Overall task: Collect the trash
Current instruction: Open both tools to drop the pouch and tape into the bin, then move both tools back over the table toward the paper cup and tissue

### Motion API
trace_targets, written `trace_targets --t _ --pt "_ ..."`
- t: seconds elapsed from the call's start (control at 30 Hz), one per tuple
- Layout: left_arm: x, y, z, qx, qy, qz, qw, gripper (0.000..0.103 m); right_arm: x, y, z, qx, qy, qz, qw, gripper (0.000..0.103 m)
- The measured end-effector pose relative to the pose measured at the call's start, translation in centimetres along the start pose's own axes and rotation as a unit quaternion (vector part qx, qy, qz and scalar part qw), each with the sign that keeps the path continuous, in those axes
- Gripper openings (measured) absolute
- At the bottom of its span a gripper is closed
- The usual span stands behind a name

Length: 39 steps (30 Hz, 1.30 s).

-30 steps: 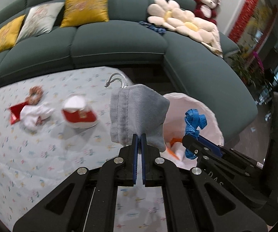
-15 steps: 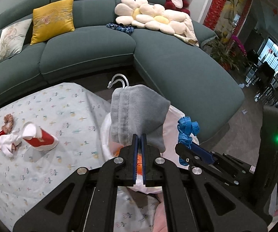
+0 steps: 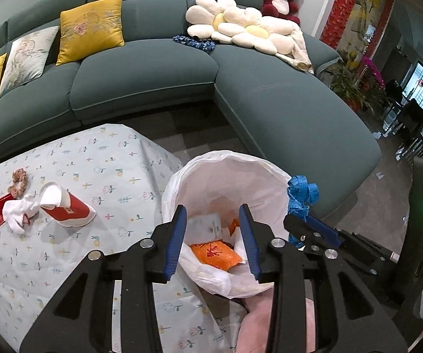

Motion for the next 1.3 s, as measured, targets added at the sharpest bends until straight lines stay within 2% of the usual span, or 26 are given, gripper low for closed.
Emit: trace_targets --t 0.27,0.47,0.73,1.0,1.3 --pt "1.2 0.4 0.2 0.001 -0.008 0.01 0.9999 0.035 1.1 -0.5 0.1 -0.005 0.005 0.007 1.0 0.022" --pt "2.2 0.6 0.5 -0.001 -0.016 0.02 0.9997 0.039 1.9 -0.6 0.4 -0.013 0.009 0.008 1.0 0.034" --pt "4.0 1.2 1.2 -0.004 -0.021 0.035 0.9992 0.039 3.5 -0.4 0.8 -0.014 0.006 0.023 1.0 0.037" --pt "6.1 1.8 1.9 -0.006 -0.027 0.057 0.998 0.039 6.4 0.2 1.0 -0.012 0.004 0.046 0.999 0.043" --pt "9.4 2.6 3.0 -0.011 -0.036 0.085 0.9957 0.039 9.9 1.1 0.9 -0.006 0.001 0.078 0.997 0.044"
Point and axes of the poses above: each gripper's, at about its wrist camera, not at the fingertips, and z roughly against the way its jaws point, x to its left, y to its underside, the point moved 4 cm from there along -z, roughly the way its jaws point, and after that the axes turned 8 degrees about x, right-handed, at the moved point
